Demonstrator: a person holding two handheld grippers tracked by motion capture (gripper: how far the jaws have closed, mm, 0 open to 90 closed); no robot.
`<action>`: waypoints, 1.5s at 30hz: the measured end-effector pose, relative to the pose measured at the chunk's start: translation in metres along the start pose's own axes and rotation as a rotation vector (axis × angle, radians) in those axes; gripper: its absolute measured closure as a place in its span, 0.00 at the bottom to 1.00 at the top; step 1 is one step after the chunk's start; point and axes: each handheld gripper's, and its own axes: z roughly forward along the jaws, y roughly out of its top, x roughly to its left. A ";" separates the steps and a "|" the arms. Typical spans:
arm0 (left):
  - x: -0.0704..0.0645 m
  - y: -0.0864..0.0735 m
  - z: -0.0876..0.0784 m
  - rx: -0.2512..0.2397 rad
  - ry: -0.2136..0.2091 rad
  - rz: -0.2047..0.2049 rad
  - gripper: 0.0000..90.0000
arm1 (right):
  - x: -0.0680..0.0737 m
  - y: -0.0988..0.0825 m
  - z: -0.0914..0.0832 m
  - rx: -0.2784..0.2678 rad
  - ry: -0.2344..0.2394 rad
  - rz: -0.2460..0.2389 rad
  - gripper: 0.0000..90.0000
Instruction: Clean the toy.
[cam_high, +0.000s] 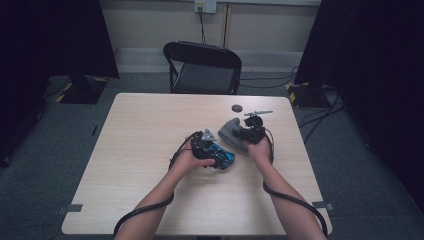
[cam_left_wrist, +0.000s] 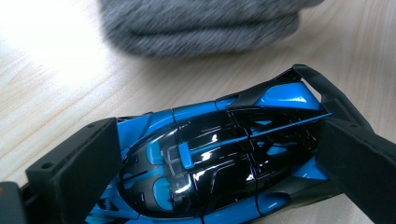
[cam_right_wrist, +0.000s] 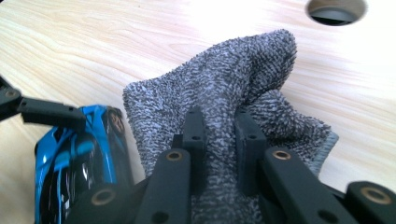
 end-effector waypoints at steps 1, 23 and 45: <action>0.000 -0.001 0.000 -0.007 0.000 -0.009 0.00 | 0.002 0.001 0.003 0.005 0.002 -0.003 0.87; -0.001 -0.002 -0.001 -0.019 0.008 -0.012 0.00 | 0.017 0.013 0.015 0.018 0.013 -0.120 0.56; -0.002 -0.005 -0.001 -0.034 0.014 -0.013 0.00 | 0.031 0.006 0.038 0.115 0.007 -0.127 0.90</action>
